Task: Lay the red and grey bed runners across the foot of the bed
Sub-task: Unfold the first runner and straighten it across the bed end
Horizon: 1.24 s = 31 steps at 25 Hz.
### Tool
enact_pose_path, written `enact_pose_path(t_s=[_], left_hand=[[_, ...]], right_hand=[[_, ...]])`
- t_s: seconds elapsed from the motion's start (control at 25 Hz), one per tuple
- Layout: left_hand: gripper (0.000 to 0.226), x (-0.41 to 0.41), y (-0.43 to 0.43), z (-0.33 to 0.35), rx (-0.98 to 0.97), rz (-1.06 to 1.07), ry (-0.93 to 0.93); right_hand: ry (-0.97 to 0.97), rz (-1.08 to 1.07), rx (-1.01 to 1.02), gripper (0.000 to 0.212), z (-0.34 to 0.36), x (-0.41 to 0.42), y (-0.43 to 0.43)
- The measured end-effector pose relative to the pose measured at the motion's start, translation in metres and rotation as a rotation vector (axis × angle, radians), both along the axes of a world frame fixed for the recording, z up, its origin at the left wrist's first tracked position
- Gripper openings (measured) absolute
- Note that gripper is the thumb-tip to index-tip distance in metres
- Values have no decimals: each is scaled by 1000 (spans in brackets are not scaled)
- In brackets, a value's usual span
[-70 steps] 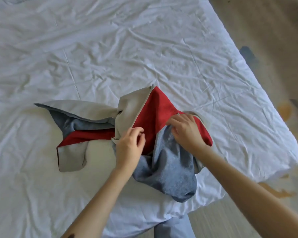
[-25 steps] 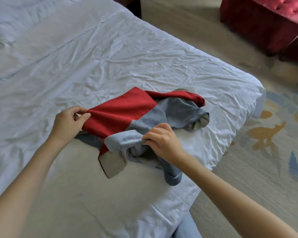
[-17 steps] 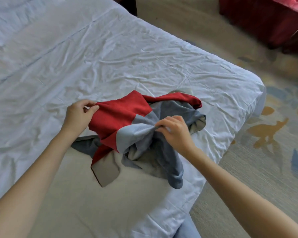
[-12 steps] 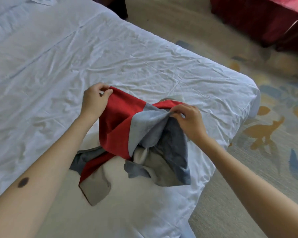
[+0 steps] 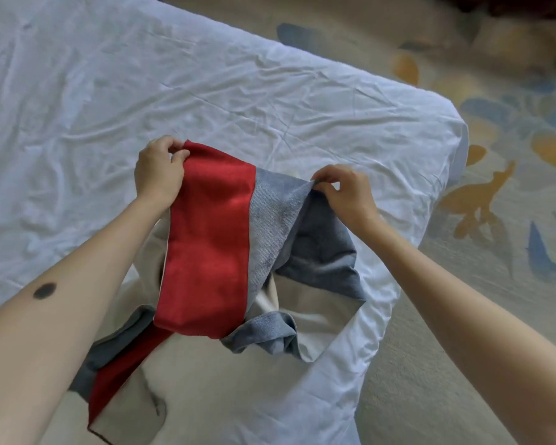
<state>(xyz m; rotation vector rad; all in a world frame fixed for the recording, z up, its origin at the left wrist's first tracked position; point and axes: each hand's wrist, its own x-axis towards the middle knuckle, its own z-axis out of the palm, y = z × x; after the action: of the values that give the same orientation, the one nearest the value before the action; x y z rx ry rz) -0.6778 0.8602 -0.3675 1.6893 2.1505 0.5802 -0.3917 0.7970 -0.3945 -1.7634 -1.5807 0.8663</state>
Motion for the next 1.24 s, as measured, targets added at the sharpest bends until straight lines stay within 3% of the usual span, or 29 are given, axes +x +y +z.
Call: enact_pose_path(t_s=[0.28, 0.44, 0.56, 0.68, 0.88, 0.96, 1.12, 1.24], left_hand=[[31, -8, -27, -11, -24, 11, -52], [27, -24, -105, 1, 52, 80, -125], [24, -28, -175, 0, 25, 132, -149], [39, -26, -228, -8, -3, 148, -154], [73, -27, -258, -27, -258, 274, -381], [64, -30, -264, -30, -283, 294, -460], [15, -43, -280, -24, -227, 236, -455], [11, -60, -285, -12, -160, 242, -455]], right_hand=[[-145, 62, -20, 19, -16, -10, -3], [-190, -97, 89, 40, -6, -34, -47], [-136, -102, 128, 33, -3, -63, -99], [-129, 23, 119, 24, -6, -90, -152], [-248, 190, 99, 24, -11, -117, -215], [-315, 204, 80, 26, -12, -120, -223], [-395, 164, 100, 17, -13, -118, -233], [-459, 185, 80, 19, -17, -108, -250]])
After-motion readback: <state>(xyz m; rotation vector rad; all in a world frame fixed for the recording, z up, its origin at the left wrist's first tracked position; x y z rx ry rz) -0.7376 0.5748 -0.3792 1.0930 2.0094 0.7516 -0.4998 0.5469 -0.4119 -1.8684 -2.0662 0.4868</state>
